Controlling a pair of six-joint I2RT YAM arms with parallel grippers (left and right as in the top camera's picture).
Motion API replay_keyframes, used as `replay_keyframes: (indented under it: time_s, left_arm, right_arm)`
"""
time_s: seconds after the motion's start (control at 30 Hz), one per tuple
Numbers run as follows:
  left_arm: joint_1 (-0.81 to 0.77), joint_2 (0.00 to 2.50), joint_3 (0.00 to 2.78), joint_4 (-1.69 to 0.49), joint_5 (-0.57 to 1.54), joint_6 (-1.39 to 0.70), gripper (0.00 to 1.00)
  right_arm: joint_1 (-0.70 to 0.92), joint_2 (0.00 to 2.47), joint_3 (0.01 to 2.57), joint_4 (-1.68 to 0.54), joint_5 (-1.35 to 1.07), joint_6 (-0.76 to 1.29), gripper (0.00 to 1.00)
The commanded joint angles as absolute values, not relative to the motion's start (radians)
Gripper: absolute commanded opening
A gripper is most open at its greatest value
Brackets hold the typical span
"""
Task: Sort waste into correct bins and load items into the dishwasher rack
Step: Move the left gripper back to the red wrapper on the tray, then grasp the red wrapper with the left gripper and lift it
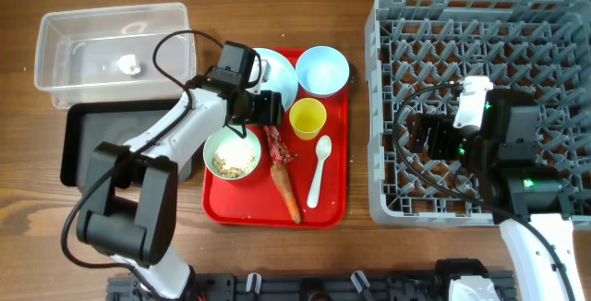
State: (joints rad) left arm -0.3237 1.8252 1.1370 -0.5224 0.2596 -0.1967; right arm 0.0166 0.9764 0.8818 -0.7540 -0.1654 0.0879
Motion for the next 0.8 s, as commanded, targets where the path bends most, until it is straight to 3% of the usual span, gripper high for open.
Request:
replay_keyframes:
  time_s: [0.0,0.13,0.77]
  left_arm:
    - [-0.326,1.842,1.13,-0.511,0.249,-0.192,0.65]
    - [-0.335,1.844,1.13,-0.509,0.25,-0.192,0.59]
    - [-0.356,1.846,1.129,-0.501,0.208,-0.191,0.53]
  right_arm:
    - [0.014,0.978,0.904,-0.752,-0.186,0.081,1.0]
    - [0.014,0.978,0.904,-0.752,-0.186,0.082,1.0]
    - [0.014,0.978,0.904,-0.752,-0.186,0.082,1.0]
